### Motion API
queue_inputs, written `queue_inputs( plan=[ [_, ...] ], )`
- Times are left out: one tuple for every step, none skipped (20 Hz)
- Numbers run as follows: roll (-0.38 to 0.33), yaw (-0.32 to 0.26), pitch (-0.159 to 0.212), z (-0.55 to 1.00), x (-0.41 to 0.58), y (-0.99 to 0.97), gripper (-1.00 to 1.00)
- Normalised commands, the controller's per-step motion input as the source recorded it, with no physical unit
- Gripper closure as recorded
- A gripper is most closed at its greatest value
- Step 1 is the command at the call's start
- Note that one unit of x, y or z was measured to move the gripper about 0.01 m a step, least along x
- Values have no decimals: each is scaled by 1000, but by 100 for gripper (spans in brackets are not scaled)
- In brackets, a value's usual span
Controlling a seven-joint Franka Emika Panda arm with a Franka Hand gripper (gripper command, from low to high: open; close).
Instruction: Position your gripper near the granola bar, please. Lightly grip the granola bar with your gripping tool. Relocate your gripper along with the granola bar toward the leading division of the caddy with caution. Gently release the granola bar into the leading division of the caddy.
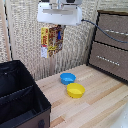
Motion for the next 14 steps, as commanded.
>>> queue_inputs(
  plan=[
    [0,-92,-54,183,-389,717,100],
    [0,-89,-57,160,-380,734,100],
    [0,-95,-57,131,-331,746,100],
    [0,-96,-62,117,-306,760,100],
    [0,-104,-63,83,-257,769,100],
    [0,-115,-59,51,-209,769,100],
    [0,-126,-58,9,-154,774,100],
    [0,-134,-52,0,-100,783,100],
    [0,-139,-44,0,-46,797,100],
    [0,-149,-42,0,0,797,100],
    [-3,-159,-27,-63,0,800,100],
    [-5,-159,-20,-74,0,800,100],
    [-5,-159,-21,-77,0,803,100],
    [-5,-160,-20,-77,0,803,100]
  ],
)
